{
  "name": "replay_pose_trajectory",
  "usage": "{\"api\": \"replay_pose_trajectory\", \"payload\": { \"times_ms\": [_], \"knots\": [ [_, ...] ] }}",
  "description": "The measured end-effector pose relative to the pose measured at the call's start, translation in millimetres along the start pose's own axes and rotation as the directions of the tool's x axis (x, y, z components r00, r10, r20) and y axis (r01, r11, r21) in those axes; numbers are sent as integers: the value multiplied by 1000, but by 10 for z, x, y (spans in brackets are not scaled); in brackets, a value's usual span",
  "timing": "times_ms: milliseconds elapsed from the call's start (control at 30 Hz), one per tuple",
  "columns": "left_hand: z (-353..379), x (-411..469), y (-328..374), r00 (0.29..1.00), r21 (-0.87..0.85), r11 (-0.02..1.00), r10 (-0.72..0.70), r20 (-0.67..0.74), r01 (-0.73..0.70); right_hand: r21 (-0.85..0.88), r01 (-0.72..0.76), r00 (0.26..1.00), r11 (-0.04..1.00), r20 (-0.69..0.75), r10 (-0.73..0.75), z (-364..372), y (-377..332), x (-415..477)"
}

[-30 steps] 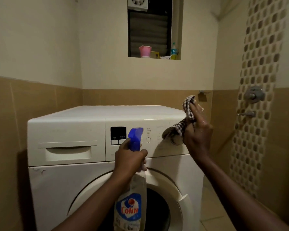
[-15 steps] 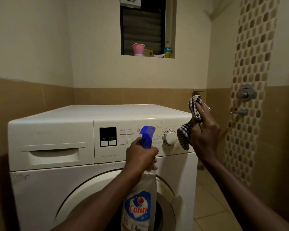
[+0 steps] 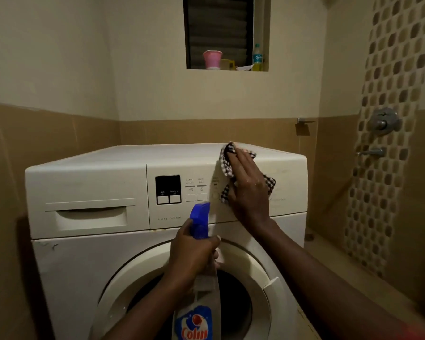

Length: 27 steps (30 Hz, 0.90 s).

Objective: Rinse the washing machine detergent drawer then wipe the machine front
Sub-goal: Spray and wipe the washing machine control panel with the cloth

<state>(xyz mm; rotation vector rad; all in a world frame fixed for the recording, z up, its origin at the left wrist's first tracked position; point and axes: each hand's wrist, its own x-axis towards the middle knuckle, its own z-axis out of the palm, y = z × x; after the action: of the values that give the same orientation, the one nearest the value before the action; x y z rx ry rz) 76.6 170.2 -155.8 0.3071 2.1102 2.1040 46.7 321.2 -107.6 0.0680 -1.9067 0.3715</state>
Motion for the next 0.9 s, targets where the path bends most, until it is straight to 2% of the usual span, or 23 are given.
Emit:
{"api": "replay_pose_trajectory", "payload": {
  "times_ms": [200,333,433,567,700,833,900],
  "knots": [
    [-107,-17,4,997,-6,999,54,-59,-54,-11,27,997,1000,73,-26,194,92,-1121],
    [-186,-10,1,996,0,998,63,-57,-63,1,19,998,1000,65,-19,131,25,-669],
    [-191,-54,-24,997,15,998,61,-50,-61,33,-107,994,994,16,106,118,-47,-359],
    [-258,-64,17,994,-3,997,79,-72,-79,53,-245,967,968,-53,247,272,-178,-744],
    [-406,-105,90,992,-17,994,111,-55,-112,14,-180,984,983,-7,181,264,-206,-760],
    [-578,-133,110,994,-17,996,88,-66,-89,54,-318,940,947,-110,322,176,-282,-87],
    [-641,-156,114,993,-16,996,85,-83,-87,3,-243,966,970,-94,243,250,-481,-52]
  ]
}}
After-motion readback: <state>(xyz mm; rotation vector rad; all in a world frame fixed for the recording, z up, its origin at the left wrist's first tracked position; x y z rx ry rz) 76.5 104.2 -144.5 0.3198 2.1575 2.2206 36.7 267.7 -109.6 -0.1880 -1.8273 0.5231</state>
